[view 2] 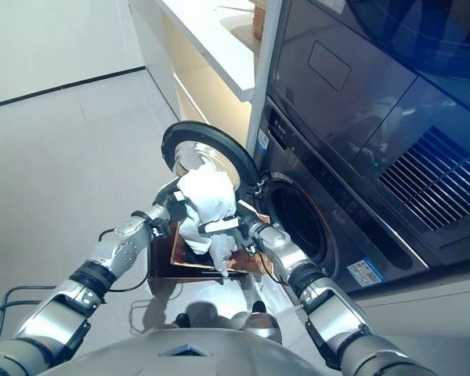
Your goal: Pick up the clothes and place them into the washing machine
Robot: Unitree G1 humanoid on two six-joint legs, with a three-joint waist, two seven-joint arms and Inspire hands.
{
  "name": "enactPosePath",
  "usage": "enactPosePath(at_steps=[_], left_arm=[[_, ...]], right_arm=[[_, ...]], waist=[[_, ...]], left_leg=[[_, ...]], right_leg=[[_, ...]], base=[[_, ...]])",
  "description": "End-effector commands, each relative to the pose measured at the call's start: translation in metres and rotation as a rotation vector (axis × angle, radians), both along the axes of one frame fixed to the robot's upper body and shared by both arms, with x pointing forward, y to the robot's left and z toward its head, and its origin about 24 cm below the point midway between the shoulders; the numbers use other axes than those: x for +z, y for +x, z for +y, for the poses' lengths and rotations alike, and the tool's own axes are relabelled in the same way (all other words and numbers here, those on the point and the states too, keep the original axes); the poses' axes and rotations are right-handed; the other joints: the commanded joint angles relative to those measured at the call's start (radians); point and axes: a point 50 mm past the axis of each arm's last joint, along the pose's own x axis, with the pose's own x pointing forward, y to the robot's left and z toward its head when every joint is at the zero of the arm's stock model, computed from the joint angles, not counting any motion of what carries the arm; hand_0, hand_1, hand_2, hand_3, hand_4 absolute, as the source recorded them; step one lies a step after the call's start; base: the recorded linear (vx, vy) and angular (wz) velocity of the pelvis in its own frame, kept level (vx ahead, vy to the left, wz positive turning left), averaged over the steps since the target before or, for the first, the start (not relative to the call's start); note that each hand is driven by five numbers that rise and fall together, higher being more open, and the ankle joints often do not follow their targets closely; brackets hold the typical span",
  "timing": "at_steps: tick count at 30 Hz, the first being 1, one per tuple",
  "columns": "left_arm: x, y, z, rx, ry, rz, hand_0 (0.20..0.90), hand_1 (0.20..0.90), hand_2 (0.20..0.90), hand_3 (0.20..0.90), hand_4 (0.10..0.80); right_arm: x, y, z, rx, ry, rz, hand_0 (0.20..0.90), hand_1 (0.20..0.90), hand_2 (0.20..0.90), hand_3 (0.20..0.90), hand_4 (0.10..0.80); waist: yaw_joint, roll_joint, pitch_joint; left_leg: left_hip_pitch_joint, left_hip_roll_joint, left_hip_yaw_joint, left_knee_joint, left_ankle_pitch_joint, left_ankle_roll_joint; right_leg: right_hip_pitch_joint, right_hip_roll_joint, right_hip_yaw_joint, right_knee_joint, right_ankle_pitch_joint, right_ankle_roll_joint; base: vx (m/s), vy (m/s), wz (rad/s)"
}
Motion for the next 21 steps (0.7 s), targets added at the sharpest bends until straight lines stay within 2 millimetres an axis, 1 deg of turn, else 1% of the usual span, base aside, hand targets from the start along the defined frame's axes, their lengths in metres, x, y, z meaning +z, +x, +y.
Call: enactPosePath(at_steps=[1, 2, 3, 4, 6, 21], left_arm=[[0.0863, 0.0479, -0.0589, -0.163, -0.258, -0.340, 0.200, 0.200, 0.200, 0.200, 0.300], [0.0853, 0.0476, -0.0595, -0.164, -0.259, -0.337, 0.200, 0.200, 0.200, 0.200, 0.300], [0.0848, 0.0473, -0.0600, -0.164, -0.261, -0.335, 0.200, 0.200, 0.200, 0.200, 0.300], [0.0849, 0.0475, -0.0605, -0.164, -0.263, -0.335, 0.200, 0.200, 0.200, 0.200, 0.300], [0.0860, 0.0478, -0.0615, -0.165, -0.266, -0.339, 0.200, 0.200, 0.200, 0.200, 0.300], [0.0838, 0.0480, -0.0613, -0.150, -0.270, -0.332, 0.200, 0.200, 0.200, 0.200, 0.300]], right_arm=[[0.0383, 0.0268, 0.0526, 0.155, 0.137, -0.125, 0.900, 0.900, 0.900, 0.900, 0.800], [0.0387, 0.0267, 0.0536, 0.159, 0.142, -0.124, 0.900, 0.900, 0.900, 0.900, 0.800], [0.0392, 0.0269, 0.0543, 0.158, 0.145, -0.125, 0.812, 0.812, 0.812, 0.812, 0.737], [0.0396, 0.0269, 0.0553, 0.164, 0.144, -0.126, 0.549, 0.549, 0.549, 0.549, 0.549], [0.0410, 0.0272, 0.0579, 0.170, 0.146, -0.133, 0.200, 0.200, 0.200, 0.200, 0.300], [0.0389, 0.0266, 0.0528, 0.156, 0.134, -0.139, 0.200, 0.200, 0.200, 0.200, 0.300]], waist=[[0.040, -0.002, -0.051], [0.041, -0.002, -0.052], [0.041, -0.001, -0.052], [0.042, -0.001, -0.052], [0.043, -0.001, -0.052], [0.040, 0.000, -0.055]], left_leg=[[-0.012, 0.001, -0.023, -0.007, -0.055, -0.020], [-0.012, 0.002, -0.023, -0.007, -0.055, -0.020], [-0.012, 0.001, -0.023, -0.007, -0.055, -0.020], [-0.012, 0.001, -0.023, -0.007, -0.054, -0.020], [-0.013, 0.000, -0.022, -0.007, -0.054, -0.020], [-0.014, -0.003, -0.020, -0.007, -0.057, -0.017]], right_leg=[[0.004, -0.074, -0.014, 0.065, -0.042, 0.045], [0.004, -0.074, -0.014, 0.065, -0.042, 0.045], [0.005, -0.074, -0.015, 0.065, -0.042, 0.045], [0.006, -0.074, -0.015, 0.064, -0.042, 0.045], [0.005, -0.075, -0.015, 0.063, -0.041, 0.045], [0.002, -0.075, -0.014, 0.059, -0.038, 0.045]], base=[[0.000, 0.000, 0.00], [0.000, 0.000, 0.00], [0.000, 0.000, 0.00], [0.000, 0.000, 0.00], [0.000, 0.000, 0.00], [0.000, 0.000, 0.00]])
